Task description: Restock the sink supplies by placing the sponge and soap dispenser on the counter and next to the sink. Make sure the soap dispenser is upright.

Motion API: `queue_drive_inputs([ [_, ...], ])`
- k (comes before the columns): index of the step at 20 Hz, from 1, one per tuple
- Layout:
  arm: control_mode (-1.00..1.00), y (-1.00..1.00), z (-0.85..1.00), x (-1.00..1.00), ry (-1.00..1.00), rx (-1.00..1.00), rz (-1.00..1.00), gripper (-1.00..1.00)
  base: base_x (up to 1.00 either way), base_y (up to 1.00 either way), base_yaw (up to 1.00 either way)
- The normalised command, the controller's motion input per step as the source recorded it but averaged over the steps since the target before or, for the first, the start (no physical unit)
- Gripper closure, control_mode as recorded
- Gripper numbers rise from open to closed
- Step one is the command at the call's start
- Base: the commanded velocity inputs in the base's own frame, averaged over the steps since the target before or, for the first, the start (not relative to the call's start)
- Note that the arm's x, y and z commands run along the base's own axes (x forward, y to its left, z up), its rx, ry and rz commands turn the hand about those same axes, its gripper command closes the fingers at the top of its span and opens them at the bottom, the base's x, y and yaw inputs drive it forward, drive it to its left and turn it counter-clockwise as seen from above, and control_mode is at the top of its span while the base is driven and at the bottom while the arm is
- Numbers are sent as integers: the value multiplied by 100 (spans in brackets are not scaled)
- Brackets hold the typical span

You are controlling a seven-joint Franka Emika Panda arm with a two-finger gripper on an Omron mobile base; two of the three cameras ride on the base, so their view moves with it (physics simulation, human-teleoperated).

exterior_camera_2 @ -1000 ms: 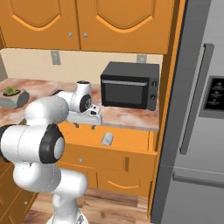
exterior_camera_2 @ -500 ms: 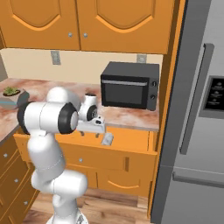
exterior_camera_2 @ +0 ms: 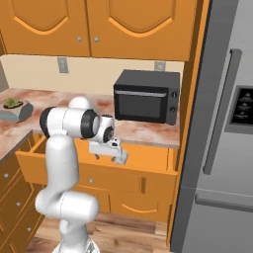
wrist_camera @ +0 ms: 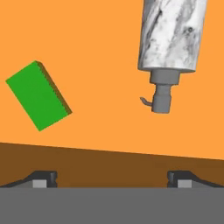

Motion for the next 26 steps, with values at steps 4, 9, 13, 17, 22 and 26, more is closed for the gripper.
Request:
queue_drive_inputs([
  [4, -100, 0, -51, -1, 2, 0, 0, -100, 0, 0, 0],
  [9, -100, 0, -18, -49, 0, 0, 0, -100, 0, 0, 0],
  [13, -100, 0, 0, -79, 1, 0, 0, -100, 0, 0, 0],
  [17, -100, 0, 0, -89, 1, 0, 0, -100, 0, 0, 0],
  [22, -100, -2, 5, -97, 0, 0, 0, -100, 0, 0, 0],
  [26, -100, -11, 19, -84, 0, 0, 0, -100, 0, 0, 0],
])
